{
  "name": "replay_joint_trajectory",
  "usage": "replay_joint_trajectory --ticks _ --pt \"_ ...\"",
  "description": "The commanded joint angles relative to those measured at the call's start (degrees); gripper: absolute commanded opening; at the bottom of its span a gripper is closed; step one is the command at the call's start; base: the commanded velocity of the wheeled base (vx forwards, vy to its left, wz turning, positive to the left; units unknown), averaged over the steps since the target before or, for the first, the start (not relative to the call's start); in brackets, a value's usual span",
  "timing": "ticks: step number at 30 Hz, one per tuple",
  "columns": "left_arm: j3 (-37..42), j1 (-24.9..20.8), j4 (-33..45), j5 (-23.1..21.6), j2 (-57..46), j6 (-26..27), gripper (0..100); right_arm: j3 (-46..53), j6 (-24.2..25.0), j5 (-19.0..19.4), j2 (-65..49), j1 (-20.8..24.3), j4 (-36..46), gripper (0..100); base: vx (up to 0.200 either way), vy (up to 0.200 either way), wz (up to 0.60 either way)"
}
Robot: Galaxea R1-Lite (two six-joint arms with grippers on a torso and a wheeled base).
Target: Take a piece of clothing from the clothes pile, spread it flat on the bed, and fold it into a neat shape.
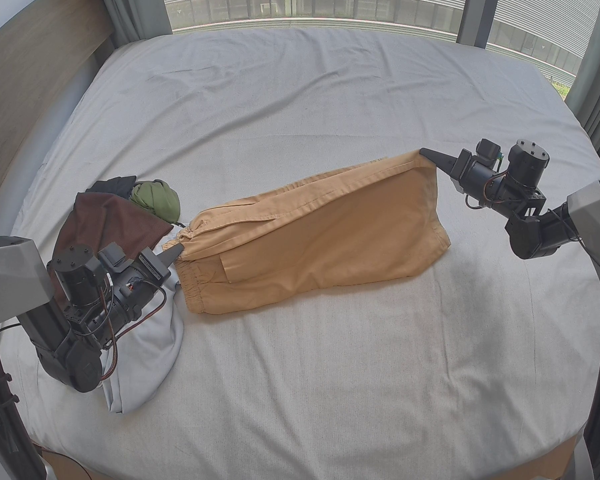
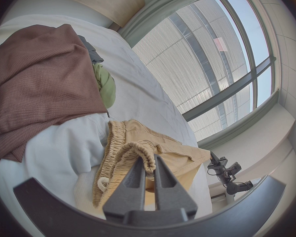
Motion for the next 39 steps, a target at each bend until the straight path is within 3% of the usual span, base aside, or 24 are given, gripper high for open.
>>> replay_joint_trajectory --ticks 1,15,16,17,18,22,29,35,39 --pt "-1.27 0.11 -0.01 1.34 1.62 -0.03 0 -1.67 0.05 0.02 2.11 0.68 -0.02 0 0.000 0.000 0.00" --pt "-2.85 0.37 -0.10 1.87 2.68 -0.56 0 -6.07 0.05 -1.21 4.48 1.82 1.74 0 0.000 0.000 0.00" --pt "-2.85 0.37 -0.10 1.87 2.68 -0.56 100 -6.16 0.05 -1.21 4.48 1.82 1.82 0 0.000 0.000 0.00" --pt "-2.93 0.46 -0.10 1.87 2.68 -0.56 100 -6.60 0.05 -1.38 4.83 1.82 2.00 0 0.000 0.000 0.00" --pt "-3.11 0.46 -0.10 1.96 2.68 -0.56 100 -7.47 0.05 -1.56 5.27 1.82 2.00 100 0.000 0.000 0.00" --pt "-4.60 1.69 -0.10 3.45 2.68 -0.56 100 -10.90 0.05 -5.16 6.42 1.82 2.09 100 0.000 0.000 0.00" --pt "-5.31 2.40 -0.10 4.51 1.53 -1.43 100 -9.58 1.20 -5.60 4.31 1.91 1.74 100 0.000 0.000 0.00" --pt "-2.67 1.69 -0.01 3.72 -4.18 -5.39 100 1.40 0.93 -5.60 -1.85 3.31 1.47 100 0.000 0.000 0.00" --pt "0.40 1.34 -0.01 0.03 -7.43 -5.48 100 8.52 0.67 -5.69 -5.10 4.37 -0.90 100 0.000 0.000 0.00"
